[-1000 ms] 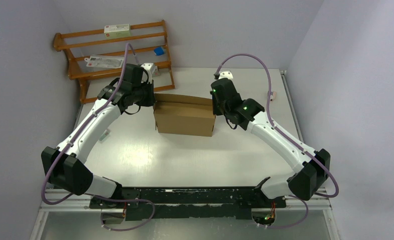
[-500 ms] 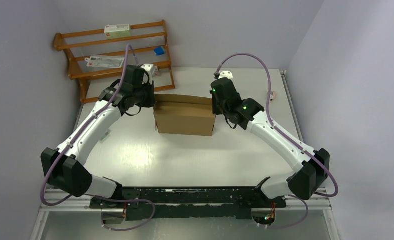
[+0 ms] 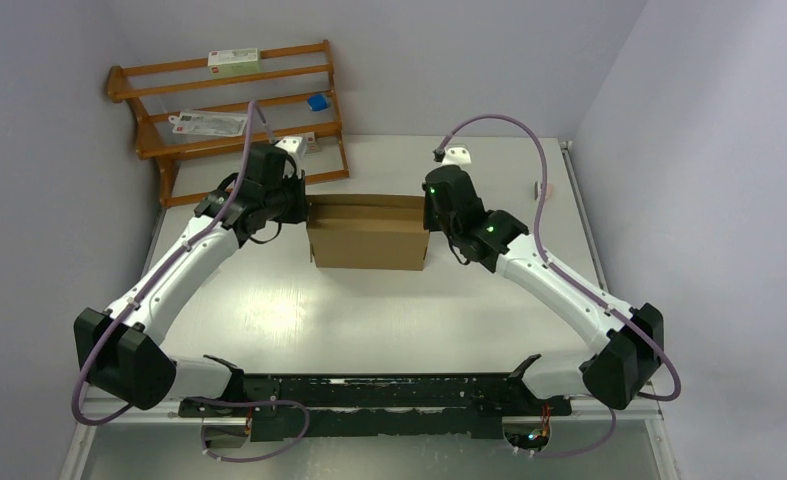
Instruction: Fold the paper box
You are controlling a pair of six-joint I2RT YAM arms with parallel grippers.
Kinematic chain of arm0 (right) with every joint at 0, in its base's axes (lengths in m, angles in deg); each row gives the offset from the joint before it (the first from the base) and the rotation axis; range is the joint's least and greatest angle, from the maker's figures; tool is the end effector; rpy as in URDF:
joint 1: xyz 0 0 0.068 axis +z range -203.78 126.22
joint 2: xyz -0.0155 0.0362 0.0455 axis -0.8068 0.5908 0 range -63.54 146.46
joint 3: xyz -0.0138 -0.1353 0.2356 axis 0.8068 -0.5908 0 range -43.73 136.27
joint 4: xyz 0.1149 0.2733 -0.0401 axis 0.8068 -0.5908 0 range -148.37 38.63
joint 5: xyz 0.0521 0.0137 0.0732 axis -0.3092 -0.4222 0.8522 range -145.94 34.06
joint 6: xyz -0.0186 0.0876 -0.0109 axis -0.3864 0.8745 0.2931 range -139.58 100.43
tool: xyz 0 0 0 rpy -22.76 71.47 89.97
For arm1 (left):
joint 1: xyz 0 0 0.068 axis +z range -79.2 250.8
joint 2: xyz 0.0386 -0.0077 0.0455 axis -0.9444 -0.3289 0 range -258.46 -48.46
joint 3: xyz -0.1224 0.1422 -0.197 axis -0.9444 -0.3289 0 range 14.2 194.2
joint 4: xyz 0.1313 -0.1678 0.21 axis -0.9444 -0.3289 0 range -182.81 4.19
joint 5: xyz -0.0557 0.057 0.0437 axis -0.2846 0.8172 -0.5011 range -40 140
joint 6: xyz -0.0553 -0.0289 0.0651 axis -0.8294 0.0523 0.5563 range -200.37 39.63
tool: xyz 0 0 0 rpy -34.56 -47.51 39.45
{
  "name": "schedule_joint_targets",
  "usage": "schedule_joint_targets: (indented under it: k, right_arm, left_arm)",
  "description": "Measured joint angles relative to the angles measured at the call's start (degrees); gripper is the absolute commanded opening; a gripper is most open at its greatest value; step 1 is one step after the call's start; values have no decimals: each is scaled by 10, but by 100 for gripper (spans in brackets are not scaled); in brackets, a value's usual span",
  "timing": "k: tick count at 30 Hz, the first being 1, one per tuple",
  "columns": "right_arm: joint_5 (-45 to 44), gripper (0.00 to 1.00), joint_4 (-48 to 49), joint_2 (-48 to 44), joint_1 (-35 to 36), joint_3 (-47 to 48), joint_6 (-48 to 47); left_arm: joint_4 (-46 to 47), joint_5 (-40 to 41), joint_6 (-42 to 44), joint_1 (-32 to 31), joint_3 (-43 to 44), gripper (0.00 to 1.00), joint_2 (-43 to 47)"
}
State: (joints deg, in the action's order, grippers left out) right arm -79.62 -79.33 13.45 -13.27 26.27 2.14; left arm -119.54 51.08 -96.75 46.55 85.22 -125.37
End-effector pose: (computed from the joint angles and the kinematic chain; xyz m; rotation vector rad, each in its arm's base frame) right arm 0.3039 0.2169 0.3101 -0.1176 2.1258 0.1900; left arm 0.3370 -0.1501 0.3019 0.1469 2.2820 -0.3533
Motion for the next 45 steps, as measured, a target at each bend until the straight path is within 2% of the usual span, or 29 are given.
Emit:
schedule_joint_targets:
  k: [7,19,29,37,45]
  right_arm:
    - [-12,0,49,-14,1,-33,0]
    - [-24,0,49,-13,4,-33,-16]
    - [3,0,45,-14,-9,-30,21]
    - [-8,0,90,-33,-7,-69,-14]
    - [-1,0,93,-28,-7,-86,-29]
  left_arm:
    - [14,6,-2,-3,-18,5,6]
    - [13,18,-1,-8,-18,5,6]
    - [13,23,-1,-10,-17,5,6]
    - [12,23,-1,-10,-16,5,6]
    - [10,18,-2,-12,-14,5,6]
